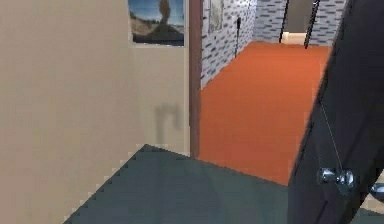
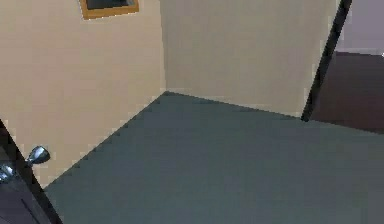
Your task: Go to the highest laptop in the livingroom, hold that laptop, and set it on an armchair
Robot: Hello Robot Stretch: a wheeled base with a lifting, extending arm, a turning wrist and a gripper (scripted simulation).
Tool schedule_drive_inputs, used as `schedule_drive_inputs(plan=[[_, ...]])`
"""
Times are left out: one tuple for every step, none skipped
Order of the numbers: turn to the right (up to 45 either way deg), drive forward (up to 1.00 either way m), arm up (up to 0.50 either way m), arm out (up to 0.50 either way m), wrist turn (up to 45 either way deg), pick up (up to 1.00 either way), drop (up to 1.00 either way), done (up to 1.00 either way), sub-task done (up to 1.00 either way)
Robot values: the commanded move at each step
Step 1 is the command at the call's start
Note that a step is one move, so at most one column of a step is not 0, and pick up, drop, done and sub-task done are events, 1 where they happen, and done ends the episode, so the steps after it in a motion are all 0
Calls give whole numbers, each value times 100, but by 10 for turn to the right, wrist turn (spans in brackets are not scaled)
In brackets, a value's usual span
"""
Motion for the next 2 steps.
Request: schedule_drive_inputs(plan=[[0, 90, 0, 0, 0, 0, 0, 0, 0], [150, 0, 0, 0, 0, 0, 0, 0, 0]])
